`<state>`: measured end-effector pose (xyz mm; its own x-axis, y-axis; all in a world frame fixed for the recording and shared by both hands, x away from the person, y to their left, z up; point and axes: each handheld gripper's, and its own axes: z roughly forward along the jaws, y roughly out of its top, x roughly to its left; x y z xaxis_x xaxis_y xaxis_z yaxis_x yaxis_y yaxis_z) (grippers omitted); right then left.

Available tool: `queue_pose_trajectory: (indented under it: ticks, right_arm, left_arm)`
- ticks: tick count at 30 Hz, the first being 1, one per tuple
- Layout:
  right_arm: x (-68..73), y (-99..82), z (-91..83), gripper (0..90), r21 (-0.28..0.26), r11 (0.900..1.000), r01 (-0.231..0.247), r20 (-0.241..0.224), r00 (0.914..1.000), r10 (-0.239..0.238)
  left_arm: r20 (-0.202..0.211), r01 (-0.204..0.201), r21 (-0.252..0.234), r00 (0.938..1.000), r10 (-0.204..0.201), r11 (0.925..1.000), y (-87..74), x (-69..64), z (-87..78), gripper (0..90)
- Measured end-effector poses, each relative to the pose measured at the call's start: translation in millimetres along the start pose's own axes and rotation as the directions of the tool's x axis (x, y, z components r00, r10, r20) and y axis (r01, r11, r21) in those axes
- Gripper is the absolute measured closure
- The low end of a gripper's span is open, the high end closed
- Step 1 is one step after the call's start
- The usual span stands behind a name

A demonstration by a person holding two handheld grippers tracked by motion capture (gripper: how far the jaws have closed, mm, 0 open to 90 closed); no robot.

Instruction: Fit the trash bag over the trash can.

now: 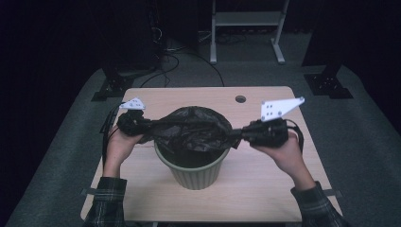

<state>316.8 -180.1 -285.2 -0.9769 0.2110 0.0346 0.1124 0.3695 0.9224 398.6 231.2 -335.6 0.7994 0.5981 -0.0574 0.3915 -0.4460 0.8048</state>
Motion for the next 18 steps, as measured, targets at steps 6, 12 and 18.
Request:
queue_pose_trajectory:
  ticks: [6, 12, 18]
  right_arm:
    - [34.4, -23.3, 5.9, 90.0, 0.058, 0.9976, 0.038, -0.083, 0.996, -0.033]
    - [51.4, -46.3, 20.2, 90.0, 0.121, 0.992, 0.038, -0.146, 0.989, -0.02]
    - [52.4, -78.7, 40.3, 90.0, 0.228, 0.9737, 0.005, -0.16, 0.9865, 0.033]
  left_arm:
    - [-0.004, 0.011, -0.006, 0.9999, -0.011, 0.9999, -4.6, -0.4, -7.3, 89.9]
    - [-0.003, 0.016, -0.015, 0.9999, -0.016, 0.9998, -8.3, -0.5, -10.4, 89.9]
    - [0.008, 0.029, -0.022, 0.9996, -0.029, 0.9993, -11.7, 0.2, -11.2, 89.9]
